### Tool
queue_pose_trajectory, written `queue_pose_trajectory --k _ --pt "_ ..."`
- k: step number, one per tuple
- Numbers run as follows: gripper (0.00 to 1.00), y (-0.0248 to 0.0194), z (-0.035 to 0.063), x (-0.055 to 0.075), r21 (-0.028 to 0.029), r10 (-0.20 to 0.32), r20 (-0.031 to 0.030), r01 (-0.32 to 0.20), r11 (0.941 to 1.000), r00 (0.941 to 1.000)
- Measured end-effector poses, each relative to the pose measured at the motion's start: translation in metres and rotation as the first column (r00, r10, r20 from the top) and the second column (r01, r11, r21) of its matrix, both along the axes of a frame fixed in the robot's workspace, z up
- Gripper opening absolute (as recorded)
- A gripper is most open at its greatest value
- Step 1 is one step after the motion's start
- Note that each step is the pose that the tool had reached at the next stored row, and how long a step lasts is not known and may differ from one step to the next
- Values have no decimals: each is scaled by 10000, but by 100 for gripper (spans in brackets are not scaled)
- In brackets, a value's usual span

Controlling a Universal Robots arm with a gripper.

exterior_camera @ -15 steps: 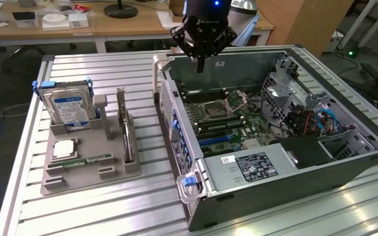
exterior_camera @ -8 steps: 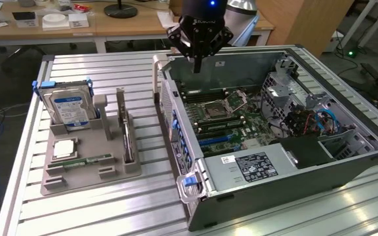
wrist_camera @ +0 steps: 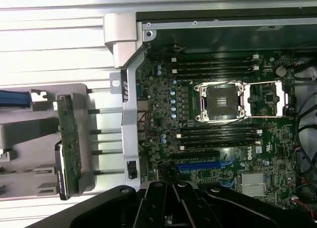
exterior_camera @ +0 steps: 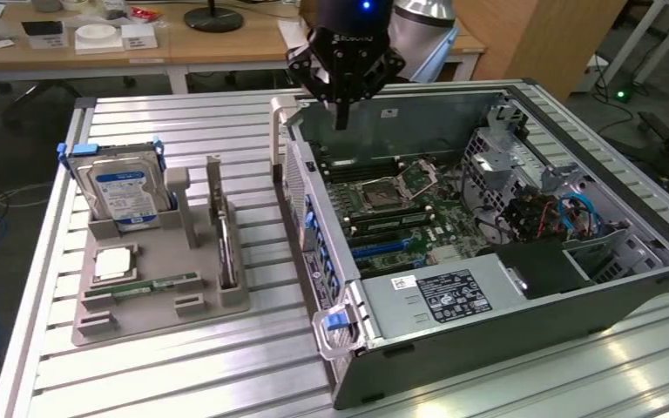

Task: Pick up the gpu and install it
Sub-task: 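Reach for the gpu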

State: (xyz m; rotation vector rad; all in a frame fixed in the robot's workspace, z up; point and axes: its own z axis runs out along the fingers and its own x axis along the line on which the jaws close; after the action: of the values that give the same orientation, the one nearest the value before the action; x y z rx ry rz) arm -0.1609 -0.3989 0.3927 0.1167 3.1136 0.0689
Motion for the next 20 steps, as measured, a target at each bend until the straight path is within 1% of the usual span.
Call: queue_pose_trajectory --k 20 --pt "10 0 0 -205 0 0 0 0 10000 10000"
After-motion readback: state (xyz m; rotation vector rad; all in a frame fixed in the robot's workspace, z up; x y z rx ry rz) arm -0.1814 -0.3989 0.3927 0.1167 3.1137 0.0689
